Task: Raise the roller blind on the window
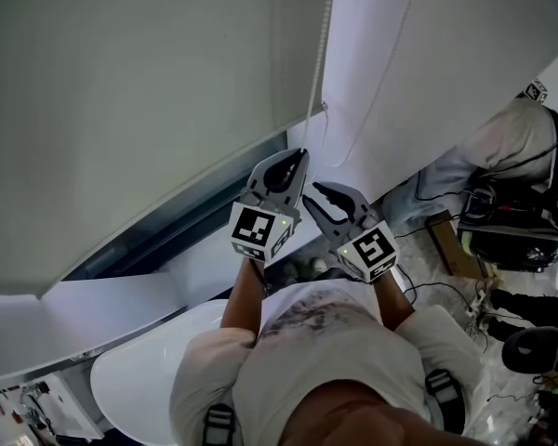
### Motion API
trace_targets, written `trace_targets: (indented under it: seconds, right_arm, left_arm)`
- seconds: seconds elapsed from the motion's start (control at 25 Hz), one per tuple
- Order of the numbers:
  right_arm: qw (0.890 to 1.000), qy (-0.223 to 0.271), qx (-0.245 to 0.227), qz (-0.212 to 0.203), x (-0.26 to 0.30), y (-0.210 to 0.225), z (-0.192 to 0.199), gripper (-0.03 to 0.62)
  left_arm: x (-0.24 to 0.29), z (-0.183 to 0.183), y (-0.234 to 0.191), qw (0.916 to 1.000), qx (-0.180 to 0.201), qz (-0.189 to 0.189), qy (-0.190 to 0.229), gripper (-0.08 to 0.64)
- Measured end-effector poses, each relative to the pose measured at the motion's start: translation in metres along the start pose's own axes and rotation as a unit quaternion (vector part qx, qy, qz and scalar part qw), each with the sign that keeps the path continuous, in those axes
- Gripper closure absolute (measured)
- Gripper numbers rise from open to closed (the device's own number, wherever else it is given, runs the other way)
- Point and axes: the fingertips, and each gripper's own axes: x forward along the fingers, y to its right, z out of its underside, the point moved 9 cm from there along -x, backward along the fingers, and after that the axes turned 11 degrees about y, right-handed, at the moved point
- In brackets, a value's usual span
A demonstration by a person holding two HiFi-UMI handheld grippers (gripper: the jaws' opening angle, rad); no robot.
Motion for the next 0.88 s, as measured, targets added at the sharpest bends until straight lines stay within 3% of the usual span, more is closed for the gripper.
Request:
trace_targets:
  seconds: [0.12,0.28,0.56,0.8,0.88]
  right_arm:
    - [0.998,0.06,-0.024,0.007,0.003,0.008,-0.054,0.426]
    - [0.994,0.101,-0.05,0.01,0.018,0.022,-0.106,0.426]
    - [0.988,0.15,-0.034,0.028,0.033,0.046,-0.183,0.448]
    - [0.988,0.149,-0.032,0.018,0.052,0.048,-0.216,0.471]
    - [0.988,0.15,-0.025,0.014,0.051,0.048,-0.216,0.515]
  left_arm:
    - [0.001,-0.001,0.002,1.0,-0.003,-0.002,-0.002,0.554]
    - [0.0,0.003,0.005,1.0,-0.002,0.005,-0.003,0.554]
    - [0.0,0.01,0.005,0.9999,0.004,0.005,-0.01,0.554]
    - [-0.012,0.028,0.004,0.9996,-0.012,0.001,-0.026,0.555]
    - [-0.011,0.029,0.006,0.9996,-0.014,0.001,-0.025,0.554]
